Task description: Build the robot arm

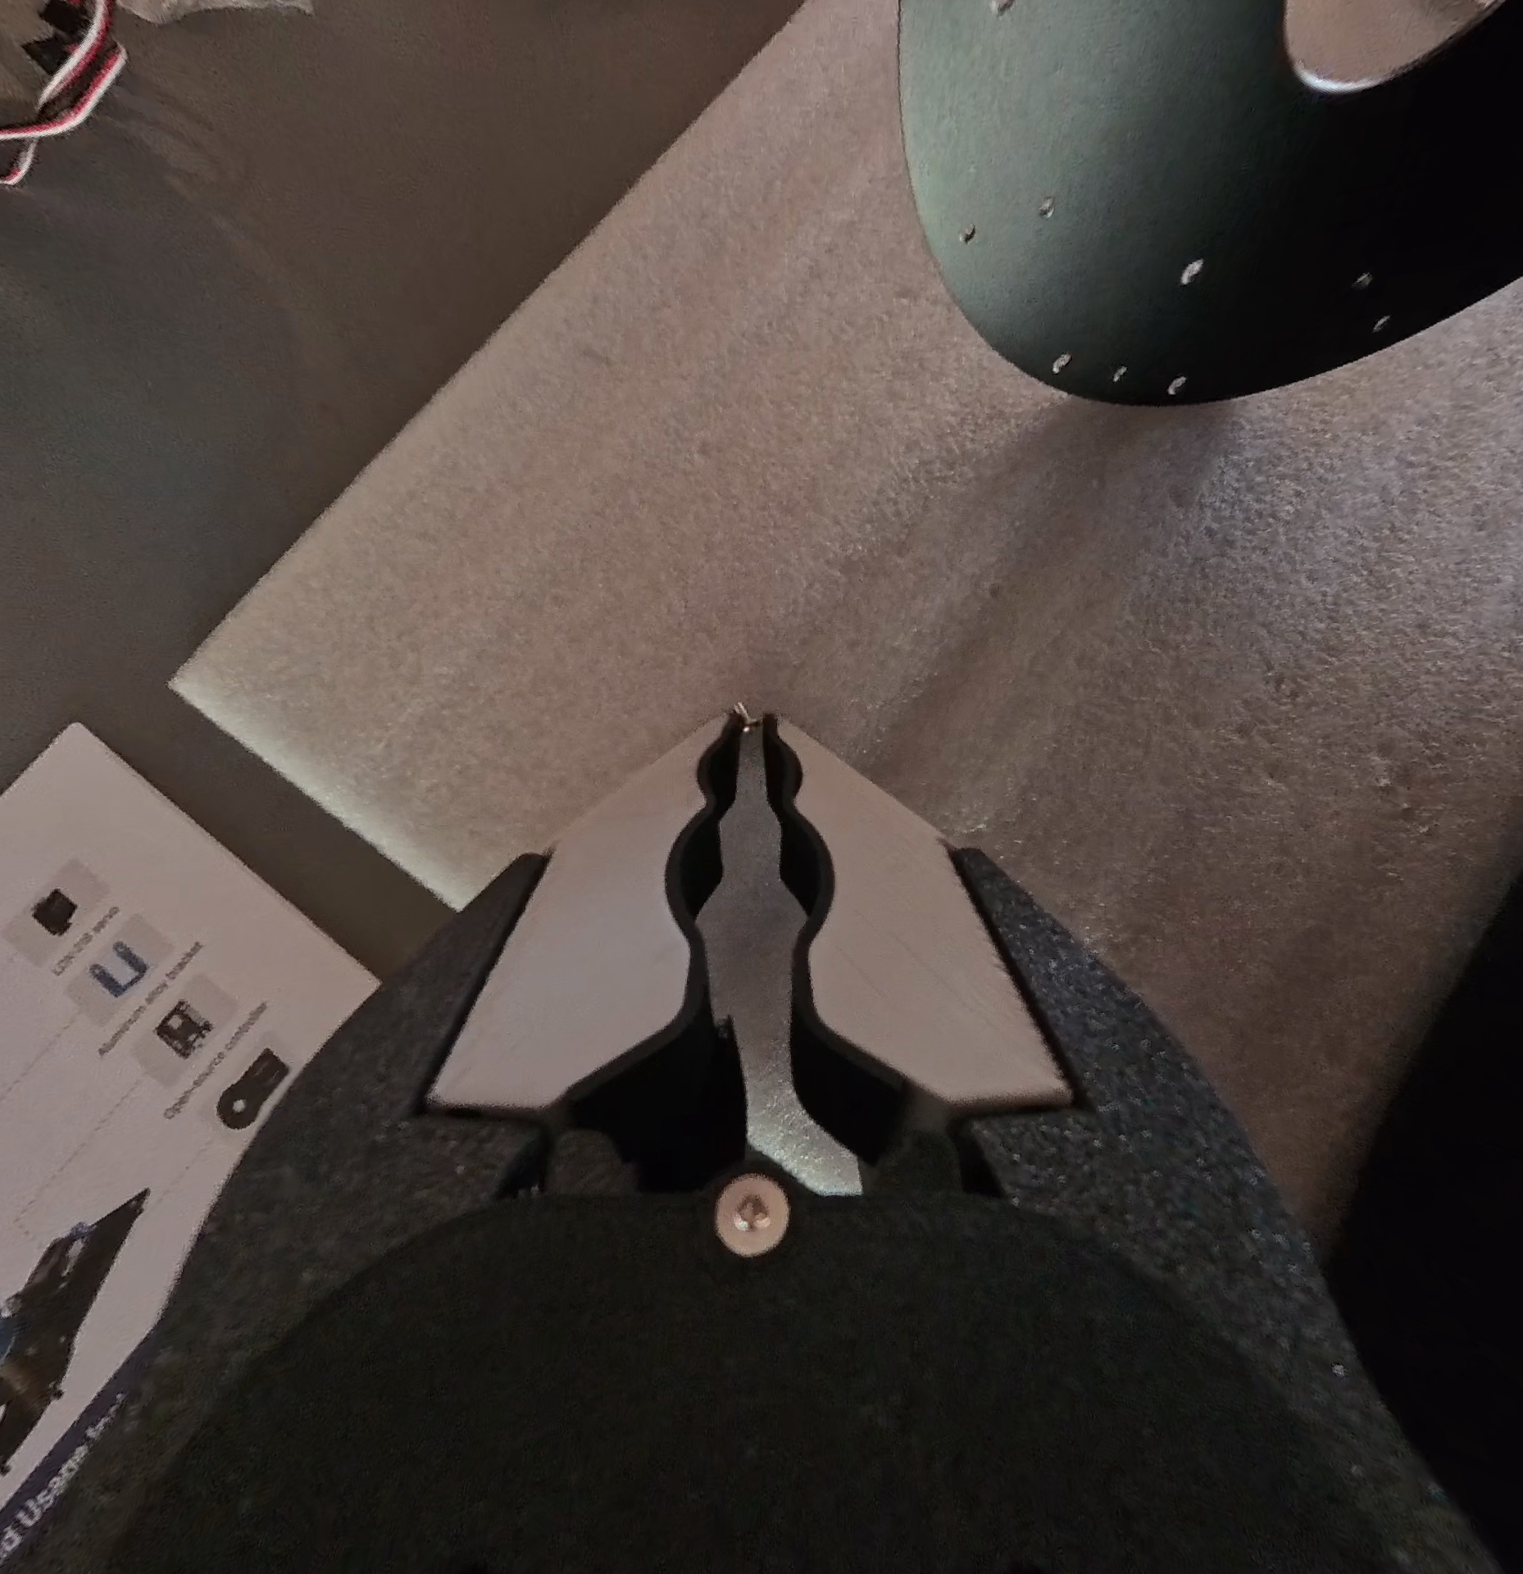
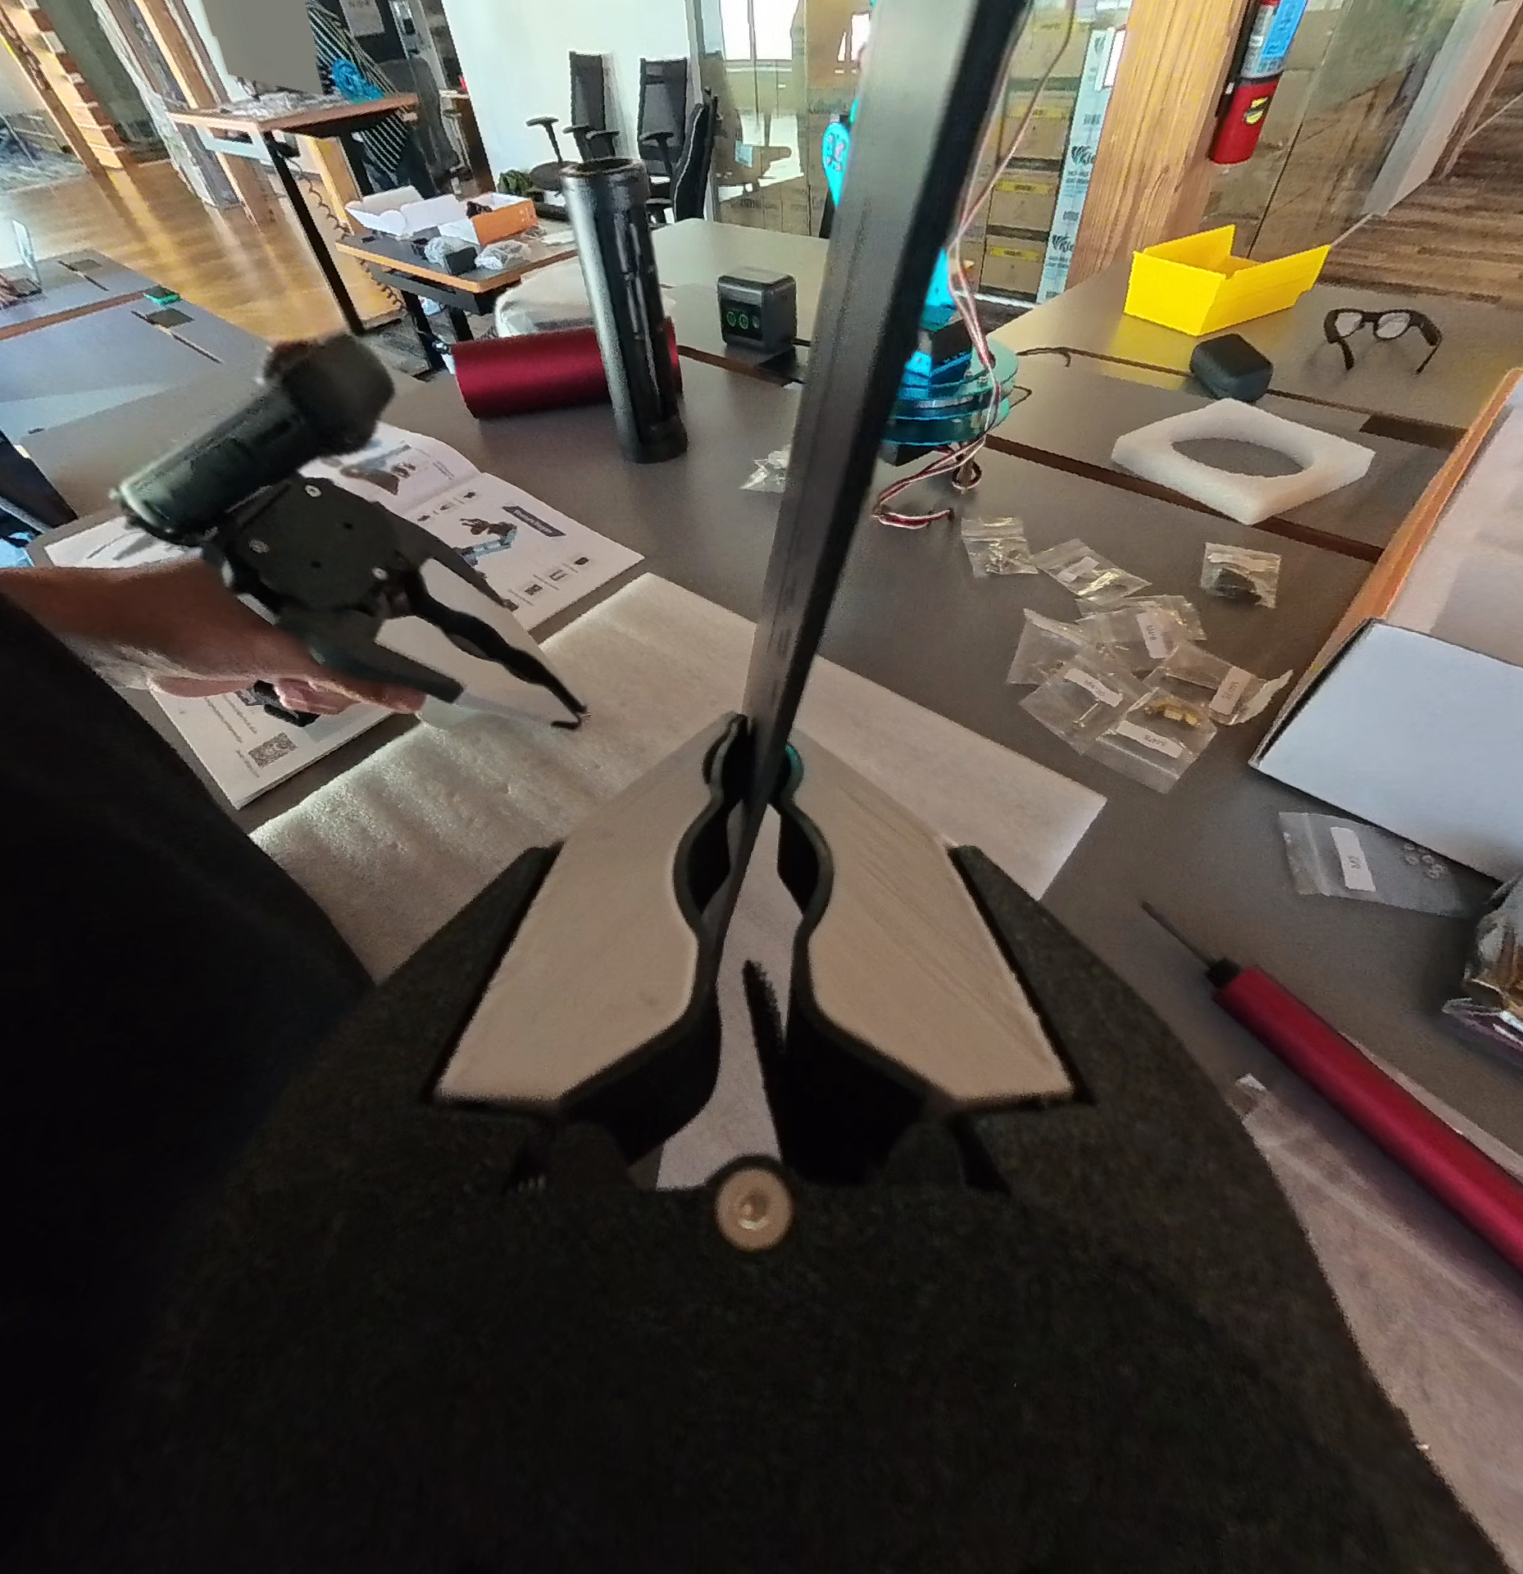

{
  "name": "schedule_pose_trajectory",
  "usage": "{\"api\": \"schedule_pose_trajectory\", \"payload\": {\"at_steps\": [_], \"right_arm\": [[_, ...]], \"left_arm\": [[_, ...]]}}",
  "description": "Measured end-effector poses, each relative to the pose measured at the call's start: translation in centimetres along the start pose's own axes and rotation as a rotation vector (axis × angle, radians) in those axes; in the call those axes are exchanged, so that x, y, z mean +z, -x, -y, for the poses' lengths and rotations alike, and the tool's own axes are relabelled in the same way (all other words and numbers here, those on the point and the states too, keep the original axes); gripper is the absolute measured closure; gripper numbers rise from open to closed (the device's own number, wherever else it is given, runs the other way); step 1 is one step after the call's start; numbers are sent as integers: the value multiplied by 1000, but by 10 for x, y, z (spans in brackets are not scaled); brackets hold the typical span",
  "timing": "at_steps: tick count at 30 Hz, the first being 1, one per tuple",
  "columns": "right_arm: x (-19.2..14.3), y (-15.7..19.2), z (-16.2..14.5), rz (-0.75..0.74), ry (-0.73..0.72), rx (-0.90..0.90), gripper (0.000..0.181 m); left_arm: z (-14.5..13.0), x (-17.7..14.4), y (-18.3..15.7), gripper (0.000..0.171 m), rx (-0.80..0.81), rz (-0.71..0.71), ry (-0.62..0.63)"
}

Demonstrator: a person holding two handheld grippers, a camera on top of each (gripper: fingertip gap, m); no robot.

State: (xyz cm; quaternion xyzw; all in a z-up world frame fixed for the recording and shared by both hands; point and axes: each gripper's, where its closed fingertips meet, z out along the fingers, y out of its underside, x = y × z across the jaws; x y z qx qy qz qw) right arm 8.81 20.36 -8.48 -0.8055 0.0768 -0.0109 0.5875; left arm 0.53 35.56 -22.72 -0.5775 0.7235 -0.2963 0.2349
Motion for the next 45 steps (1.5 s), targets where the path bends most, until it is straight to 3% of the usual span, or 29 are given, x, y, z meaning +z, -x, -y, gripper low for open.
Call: {"api": "schedule_pose_trajectory", "payload": {"at_steps": [7, 13, 16, 21, 24, 28, 33, 45], "right_arm": [[1, 3, 1, 6, -11, 3, 180], [1, 3, 1, 9, -8, 0, 180], [2, 3, 2, 12, -6, -6, 179], [2, 4, 2, 25, -5, -17, 180], [3, 4, 3, 31, -10, -9, 180], [4, 3, 3, 26, -8, -17, 180], [5, 2, 4, 17, 4, -29, 179], [8, 5, 6, 21, 4, -54, 180]], "left_arm": [[0, 1, 0, 168, -41, 7, 5], [13, -7, -2, 169, 76, -30, -29], [58, -30, -7, 169, 174, -115, -164], [167, -90, -25, 169, 356, -332, -446], [222, -115, -43, 169, 404, -490, -536], [264, -128, -65, 169, 388, -676, -566], [279, -116, -69, 169, 441, -643, -534], [285, -110, -68, 171, 444, -627, -511]]}}
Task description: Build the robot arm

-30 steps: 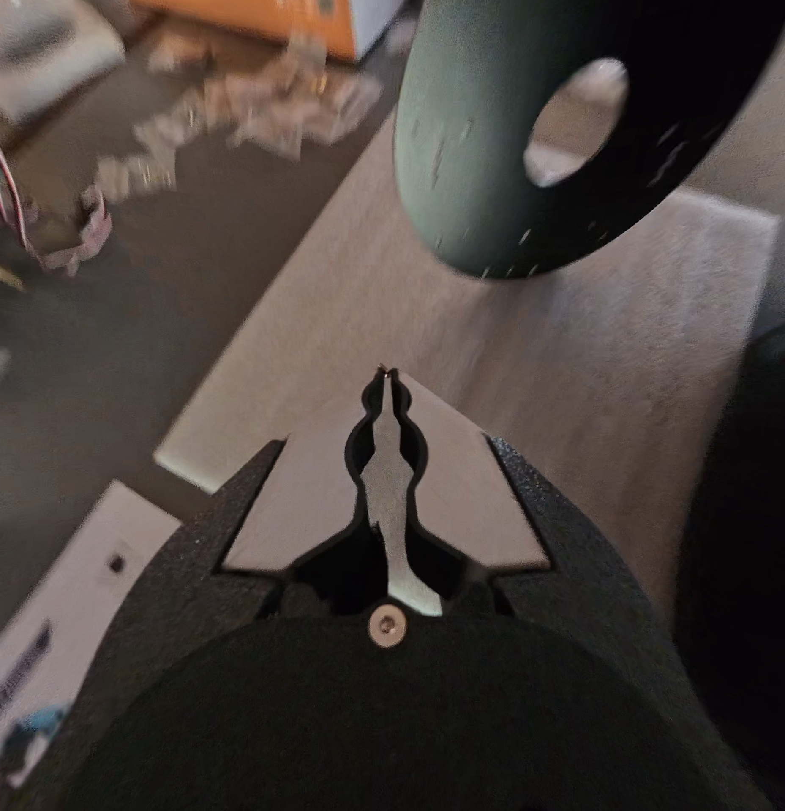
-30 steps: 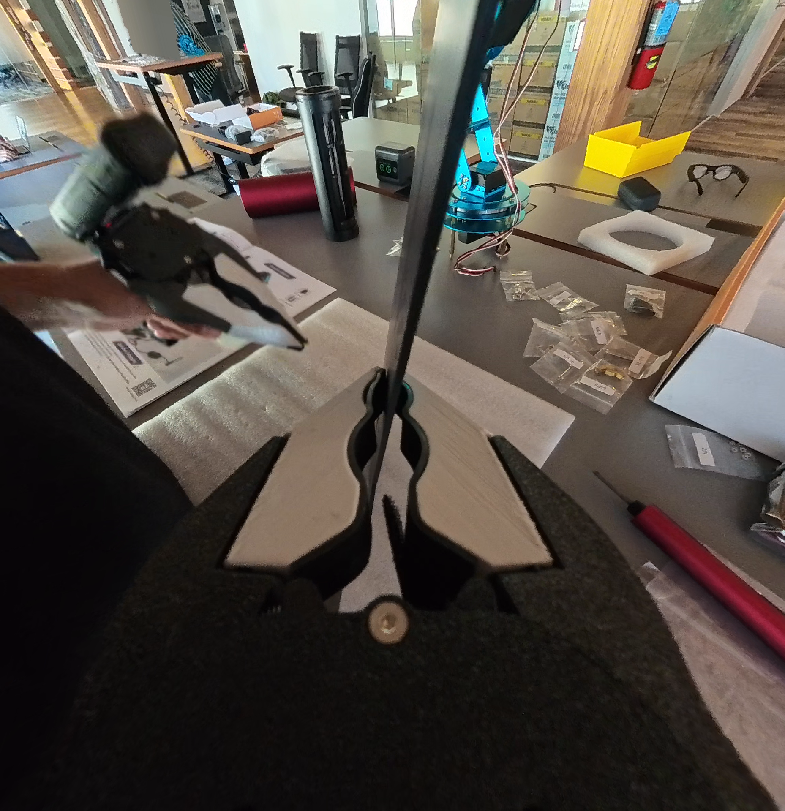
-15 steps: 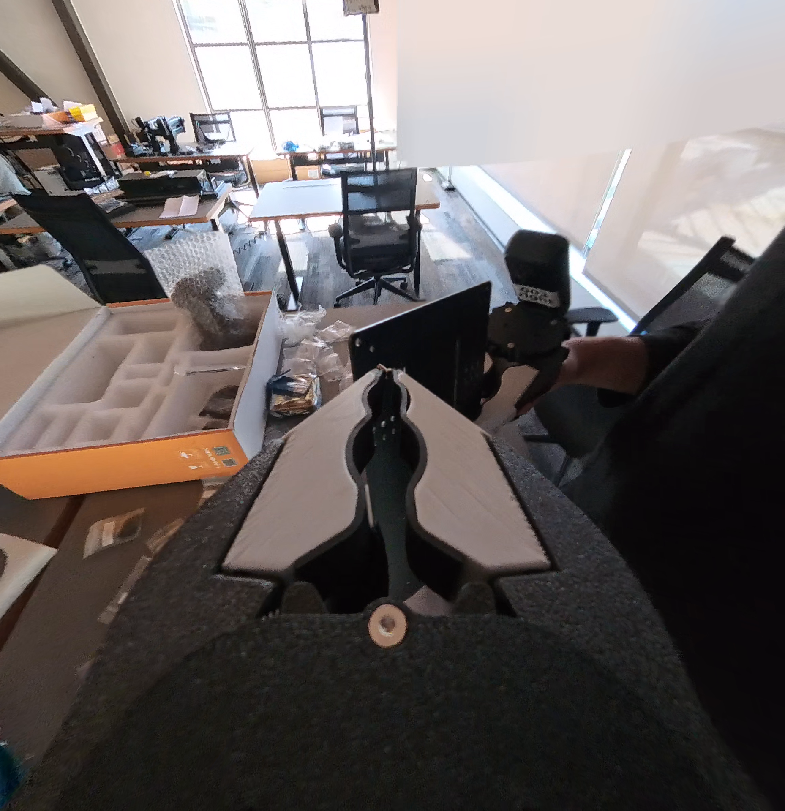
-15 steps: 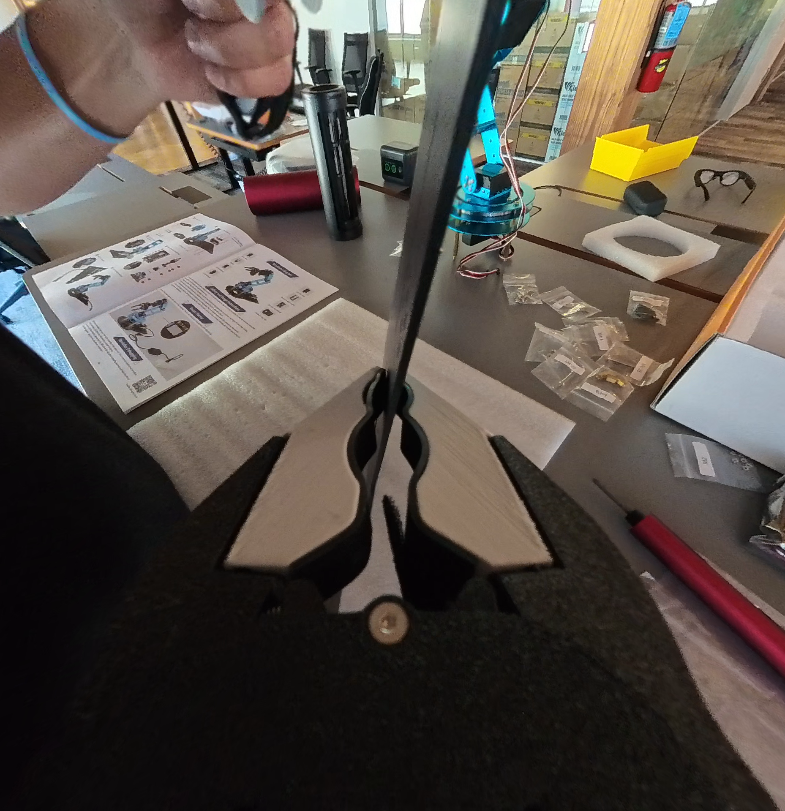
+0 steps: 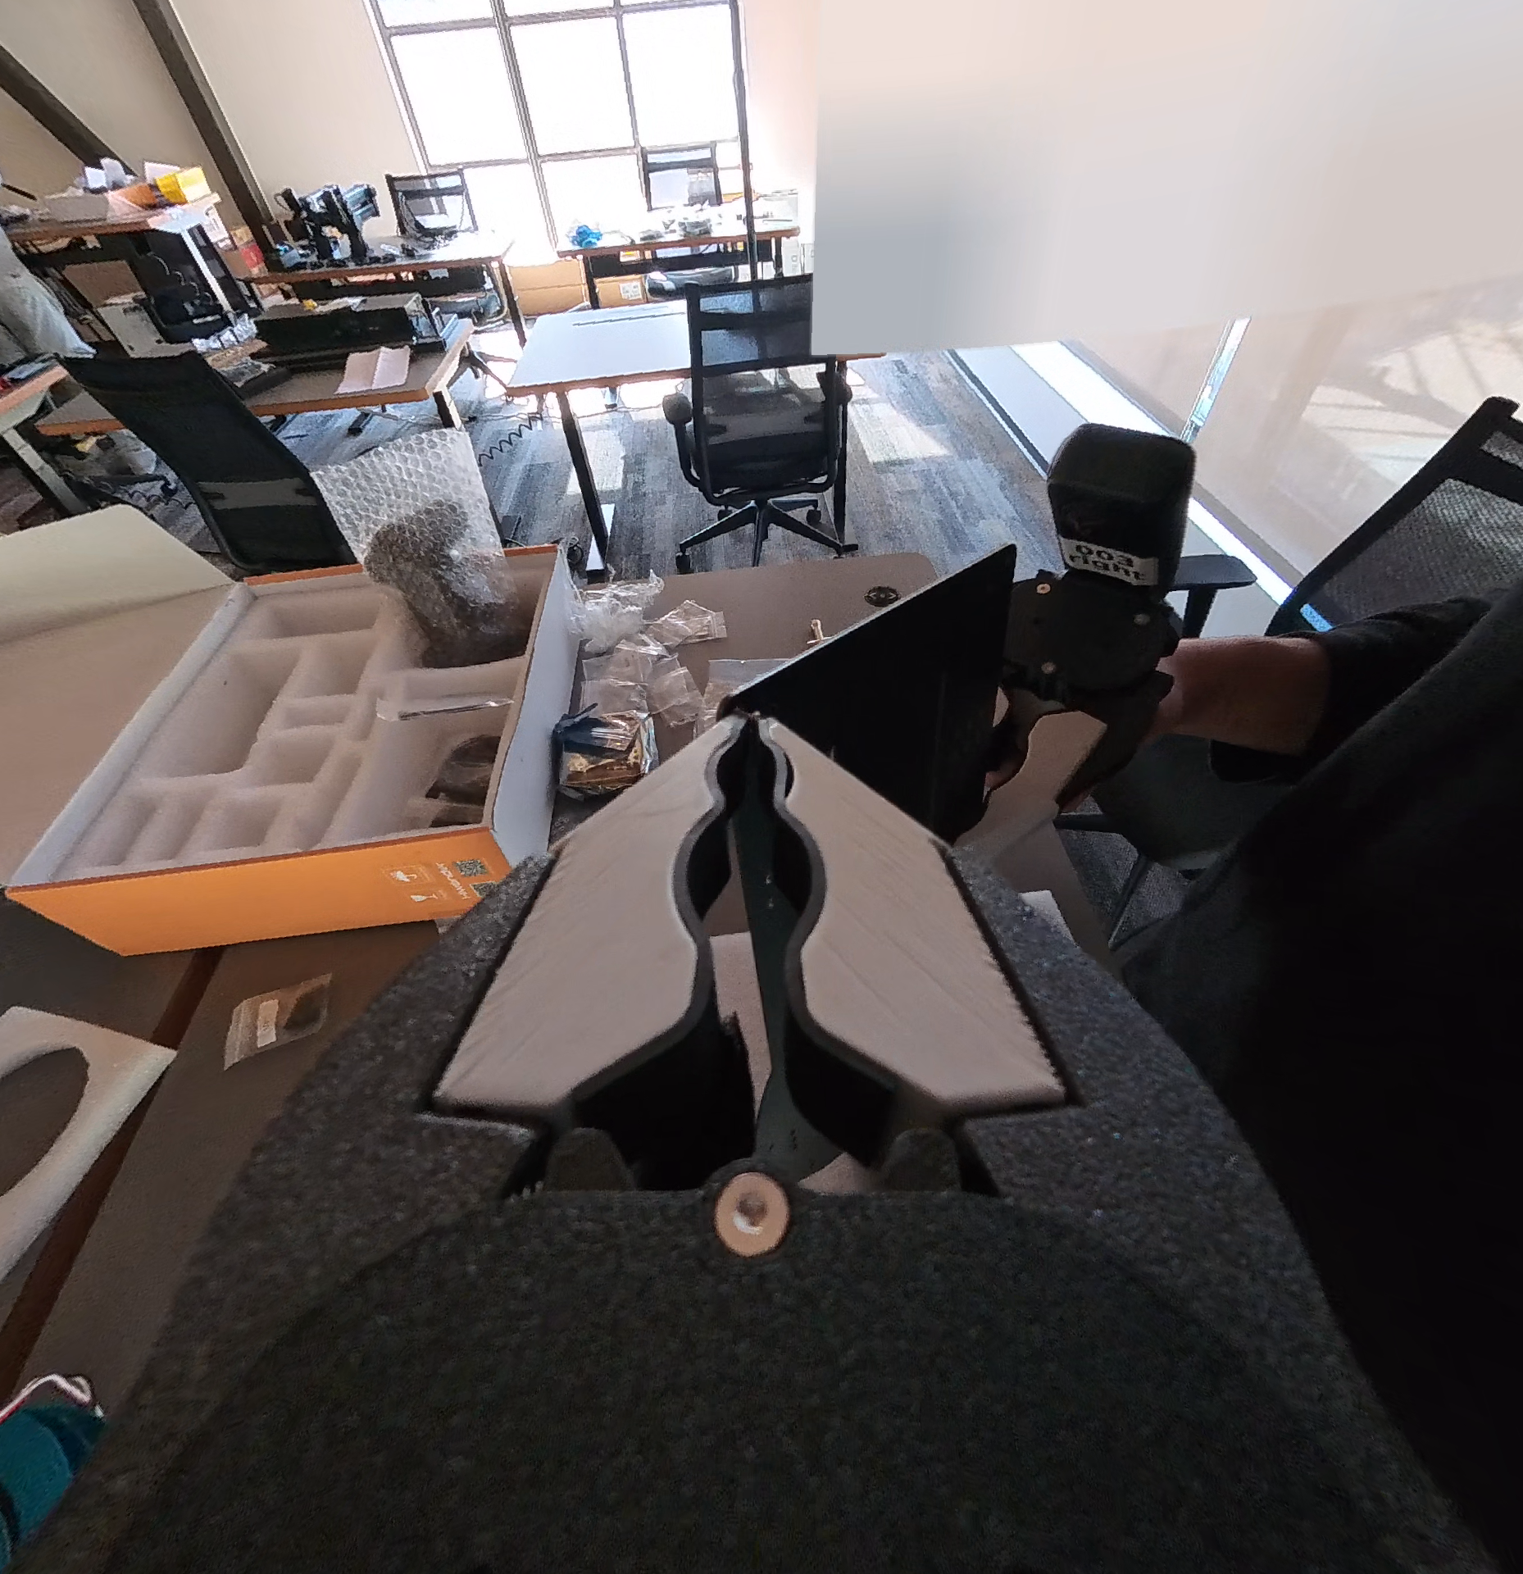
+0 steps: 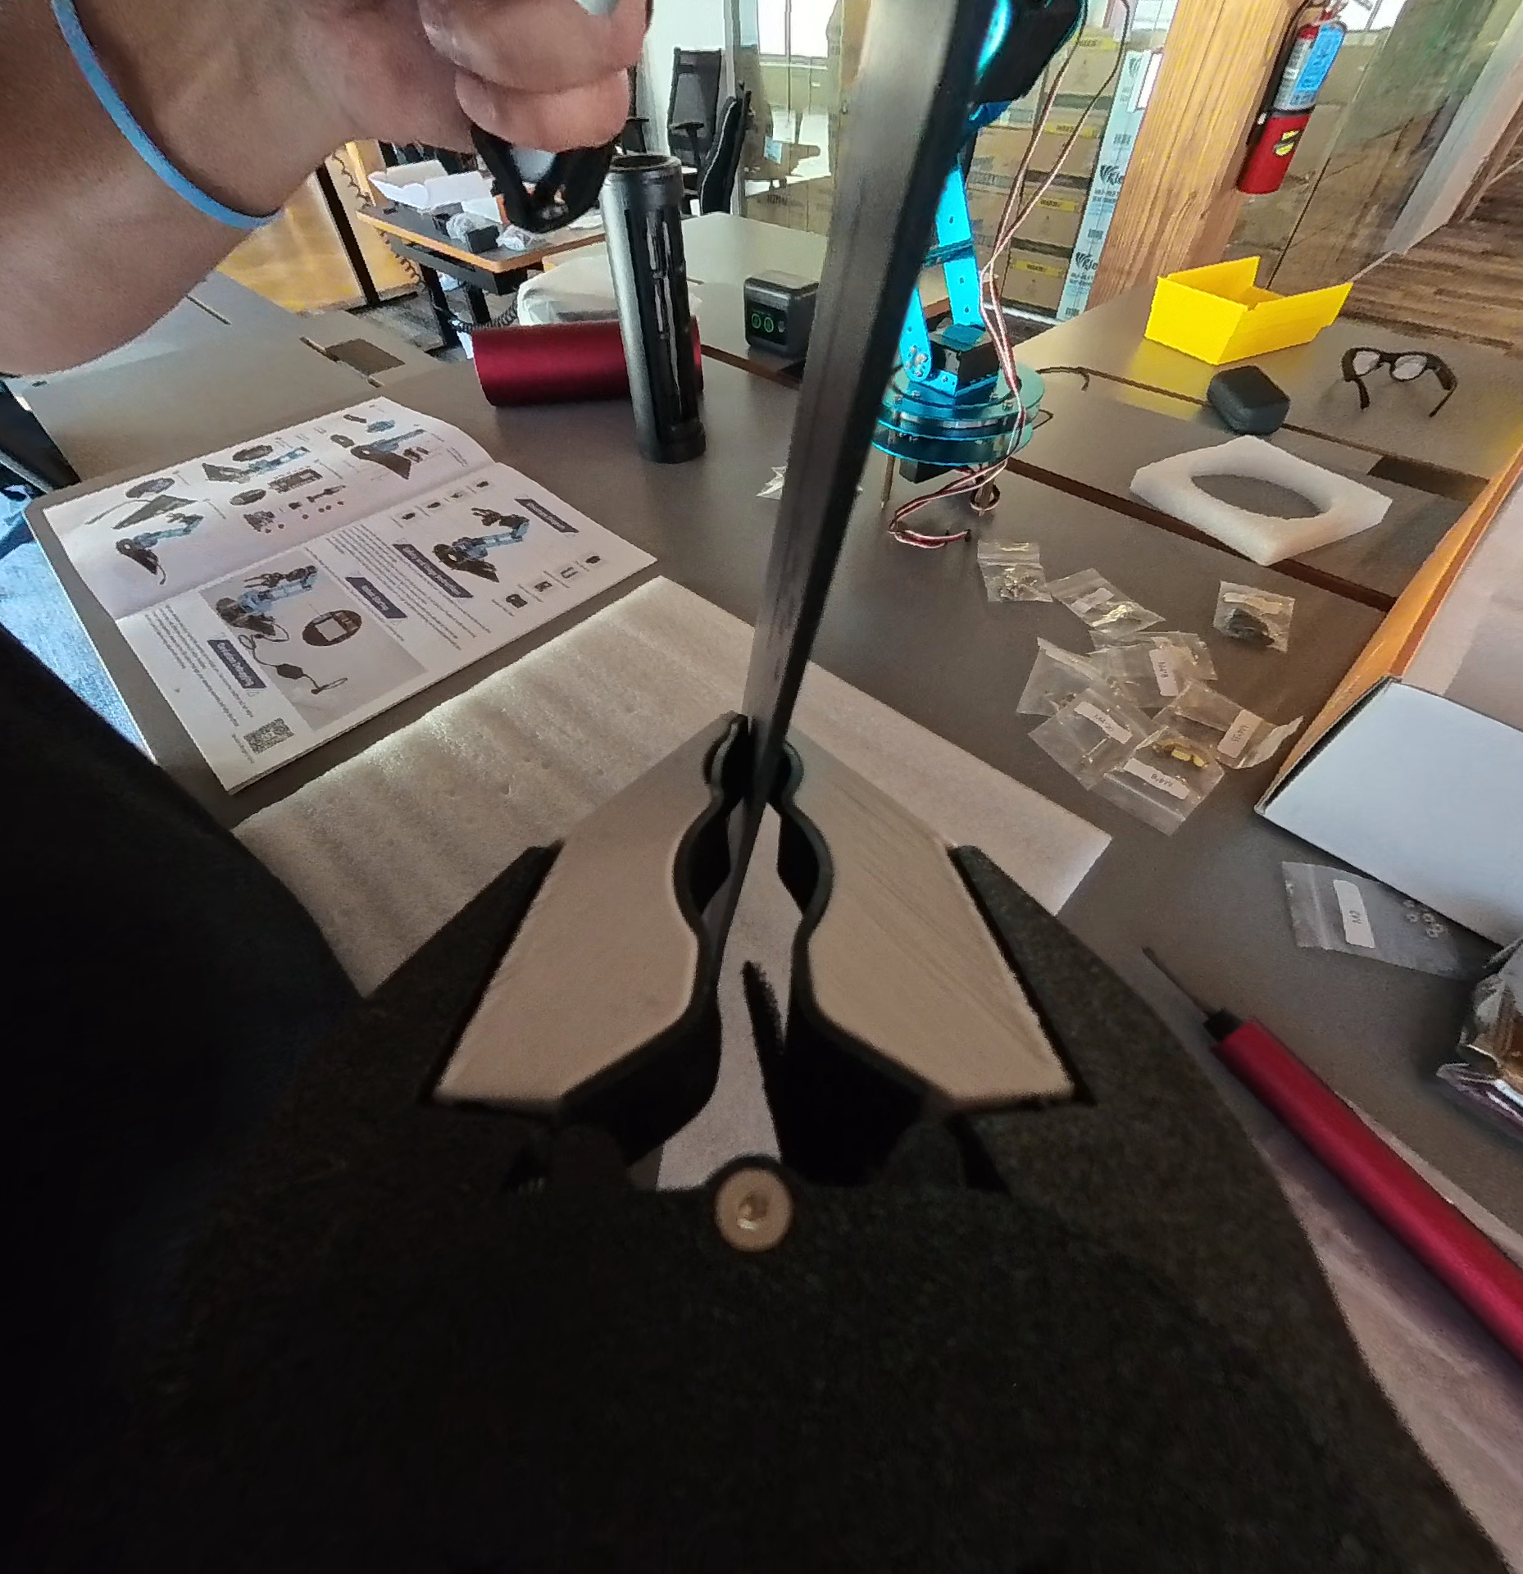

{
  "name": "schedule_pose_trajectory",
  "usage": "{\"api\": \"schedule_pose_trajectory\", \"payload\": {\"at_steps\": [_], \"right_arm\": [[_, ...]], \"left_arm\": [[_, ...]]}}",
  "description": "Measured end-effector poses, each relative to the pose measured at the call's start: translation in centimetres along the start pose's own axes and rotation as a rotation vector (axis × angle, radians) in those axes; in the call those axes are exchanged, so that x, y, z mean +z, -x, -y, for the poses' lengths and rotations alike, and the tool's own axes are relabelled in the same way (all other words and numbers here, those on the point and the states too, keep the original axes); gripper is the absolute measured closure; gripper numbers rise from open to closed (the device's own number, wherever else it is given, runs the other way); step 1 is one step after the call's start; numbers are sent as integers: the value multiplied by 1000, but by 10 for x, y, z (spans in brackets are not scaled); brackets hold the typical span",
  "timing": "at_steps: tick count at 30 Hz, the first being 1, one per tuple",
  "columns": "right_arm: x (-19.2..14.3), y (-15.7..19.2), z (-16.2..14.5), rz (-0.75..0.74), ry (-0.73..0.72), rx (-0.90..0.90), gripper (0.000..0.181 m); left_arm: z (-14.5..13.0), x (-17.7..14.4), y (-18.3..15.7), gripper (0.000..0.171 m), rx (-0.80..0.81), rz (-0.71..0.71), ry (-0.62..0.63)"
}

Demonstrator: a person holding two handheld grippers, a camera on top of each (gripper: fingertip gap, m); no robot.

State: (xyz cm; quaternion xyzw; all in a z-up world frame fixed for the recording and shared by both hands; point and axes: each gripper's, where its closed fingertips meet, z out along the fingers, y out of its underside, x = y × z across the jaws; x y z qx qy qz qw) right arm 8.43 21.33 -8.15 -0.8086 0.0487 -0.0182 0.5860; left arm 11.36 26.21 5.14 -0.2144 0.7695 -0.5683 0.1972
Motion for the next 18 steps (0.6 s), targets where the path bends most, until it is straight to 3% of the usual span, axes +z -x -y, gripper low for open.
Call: {"api": "schedule_pose_trajectory", "payload": {"at_steps": [7, 18], "right_arm": [[2, -3, 1, 0, 3, -16, 178], [4, -12, 1, -4, 3, -14, 178]], "left_arm": [[-2, 2, 8, 171, -10, 25, 22], [-6, 19, 29, 170, 55, 216, 75]]}}
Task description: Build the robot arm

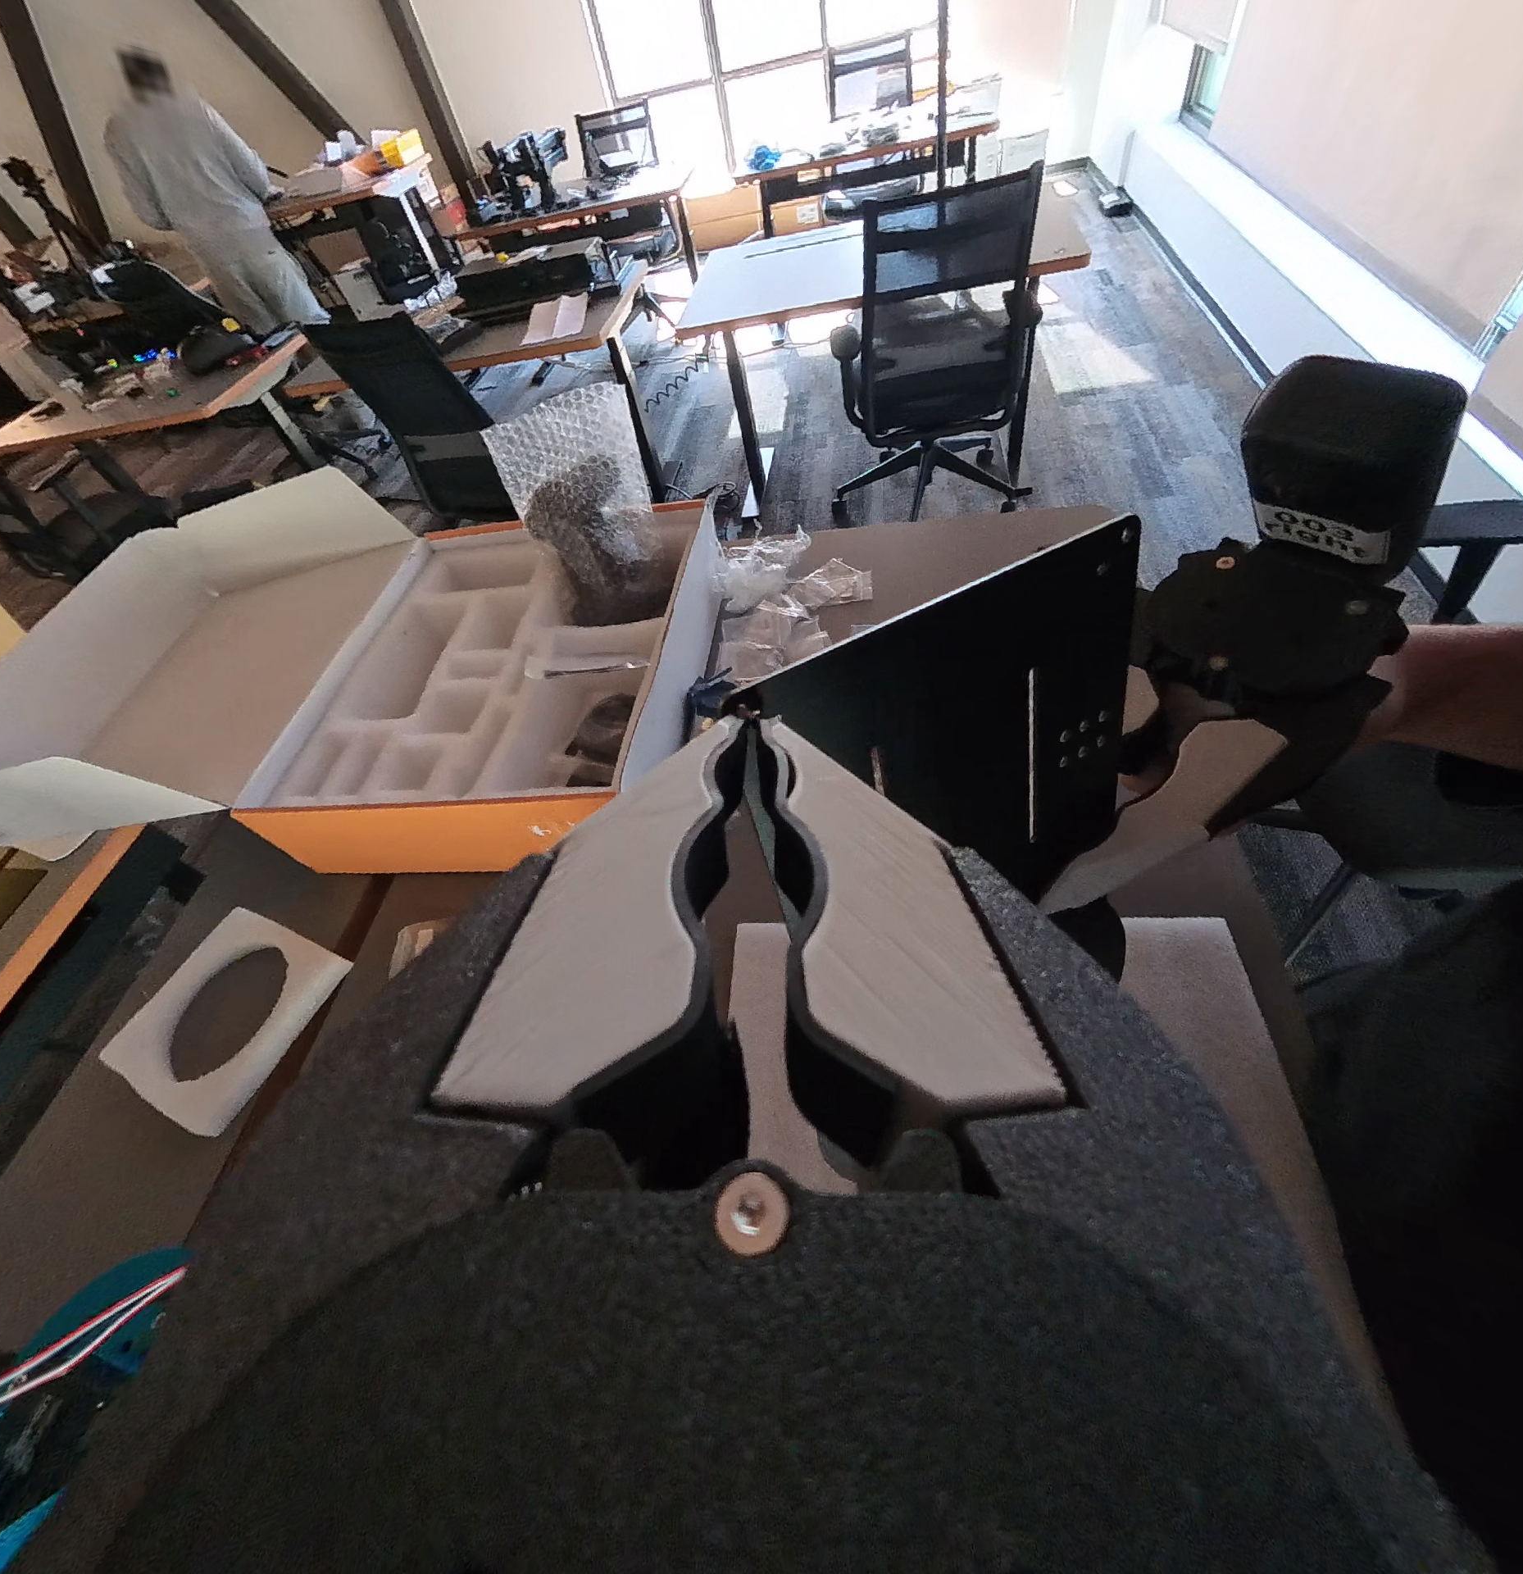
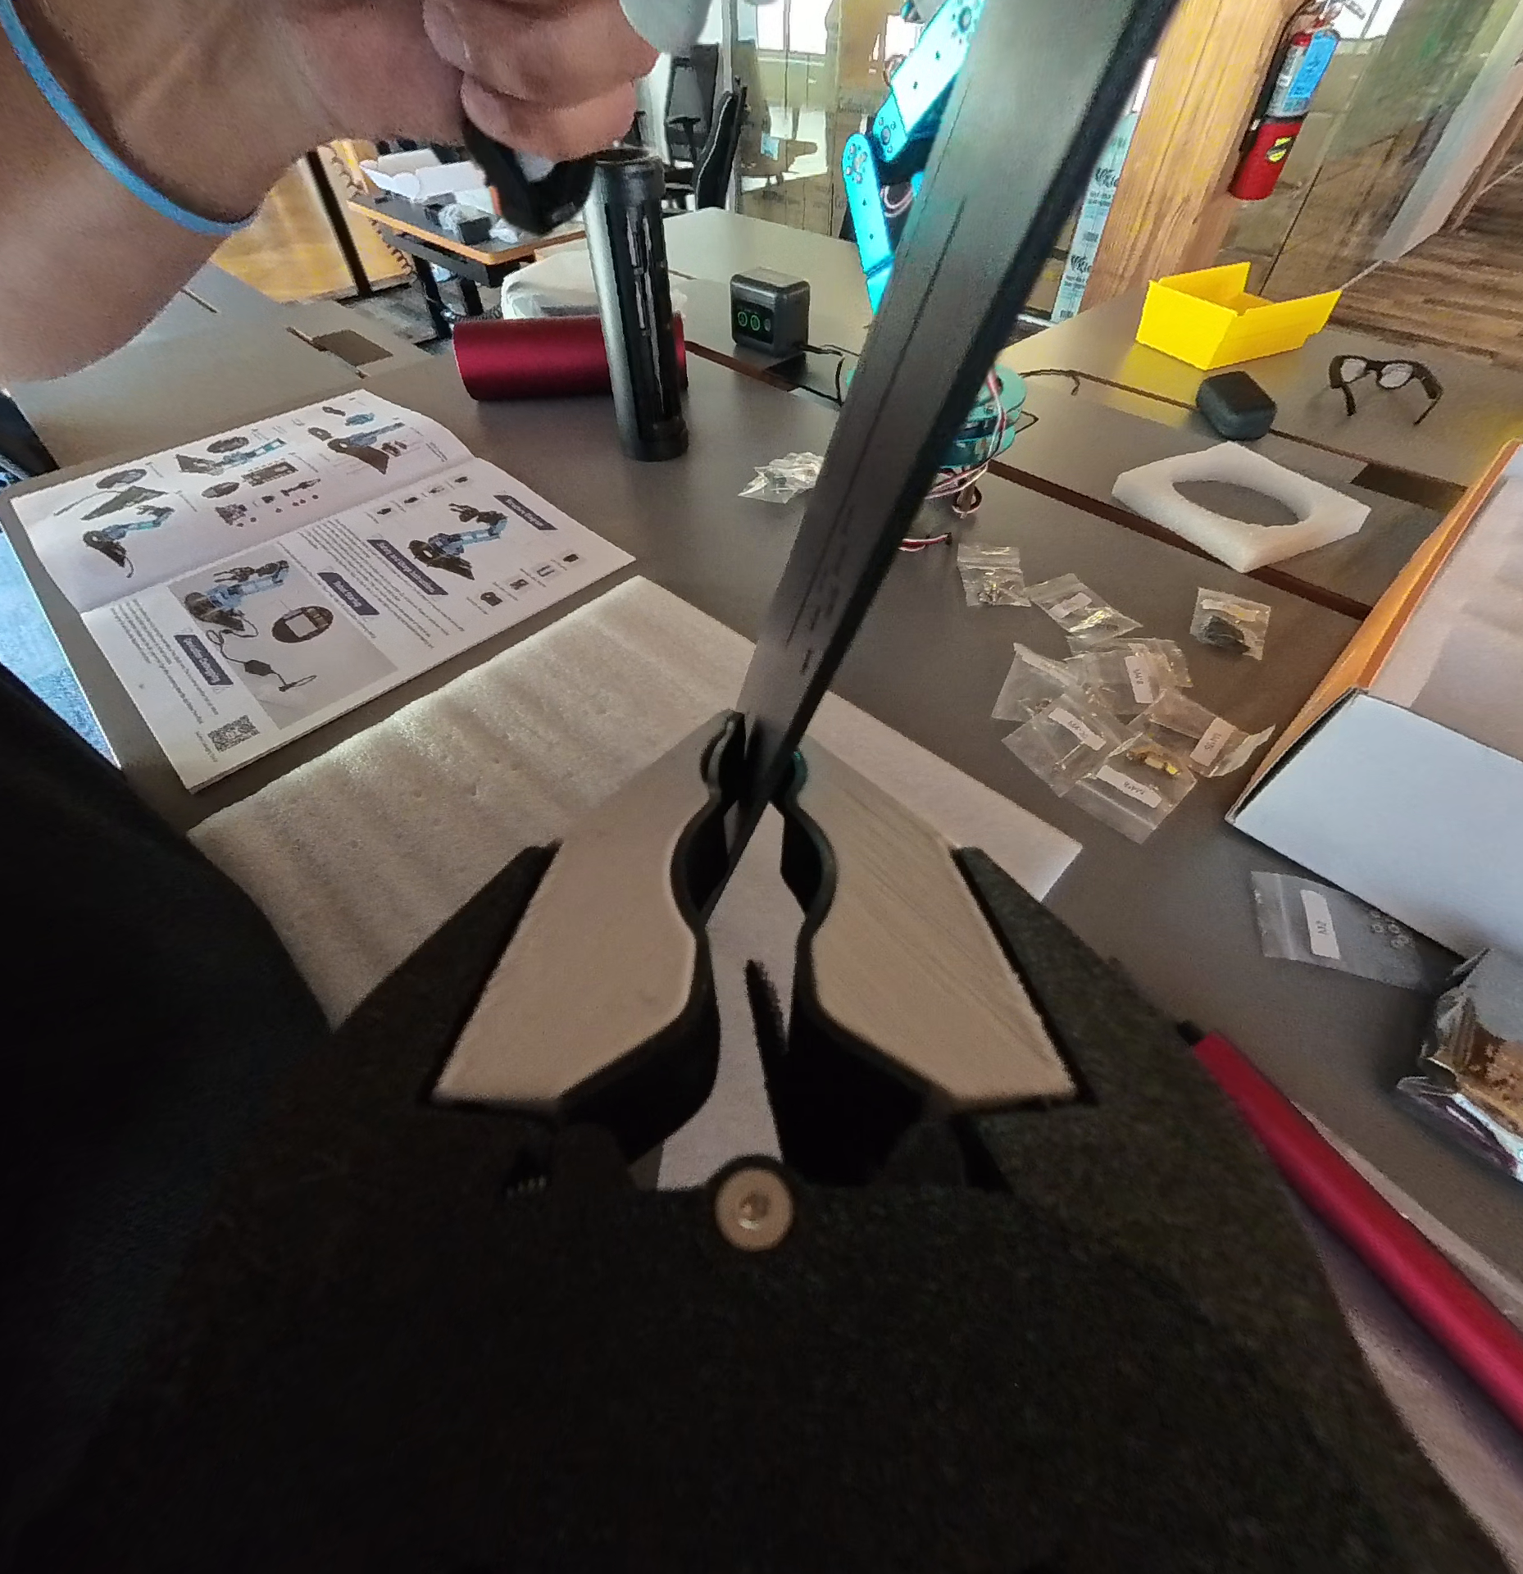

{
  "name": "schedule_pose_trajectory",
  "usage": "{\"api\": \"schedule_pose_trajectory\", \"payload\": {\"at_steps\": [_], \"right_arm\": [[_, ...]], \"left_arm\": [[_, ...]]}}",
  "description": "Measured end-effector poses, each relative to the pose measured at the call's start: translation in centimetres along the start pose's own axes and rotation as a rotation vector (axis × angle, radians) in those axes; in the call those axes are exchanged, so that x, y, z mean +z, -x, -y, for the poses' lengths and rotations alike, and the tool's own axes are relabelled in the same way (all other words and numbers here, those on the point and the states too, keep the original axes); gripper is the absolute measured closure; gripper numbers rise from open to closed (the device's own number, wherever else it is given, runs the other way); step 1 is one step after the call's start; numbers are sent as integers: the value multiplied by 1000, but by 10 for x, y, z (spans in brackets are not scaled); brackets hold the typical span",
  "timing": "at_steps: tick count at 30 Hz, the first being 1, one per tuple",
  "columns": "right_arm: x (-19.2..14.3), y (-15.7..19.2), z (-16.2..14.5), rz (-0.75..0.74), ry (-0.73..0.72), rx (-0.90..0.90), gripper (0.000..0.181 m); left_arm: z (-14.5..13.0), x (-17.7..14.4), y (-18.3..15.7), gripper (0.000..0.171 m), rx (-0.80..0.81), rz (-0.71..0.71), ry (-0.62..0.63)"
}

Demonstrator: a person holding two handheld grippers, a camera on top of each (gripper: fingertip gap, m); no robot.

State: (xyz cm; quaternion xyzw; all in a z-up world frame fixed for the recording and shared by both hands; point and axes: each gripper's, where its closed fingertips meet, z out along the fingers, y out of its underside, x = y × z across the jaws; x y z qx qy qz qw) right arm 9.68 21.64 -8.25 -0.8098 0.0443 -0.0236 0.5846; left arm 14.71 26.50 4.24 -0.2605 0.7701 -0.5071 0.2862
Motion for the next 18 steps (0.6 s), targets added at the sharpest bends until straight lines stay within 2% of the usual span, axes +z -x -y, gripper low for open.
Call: {"api": "schedule_pose_trajectory", "payload": {"at_steps": [11, 18], "right_arm": [[0, -2, 0, 5, -9, 5, 178], [0, -2, -1, 4, -6, 10, 178]], "left_arm": [[1, 3, 3, 171, -108, 6, -5], [0, 4, 4, 170, -102, 45, 3]]}}
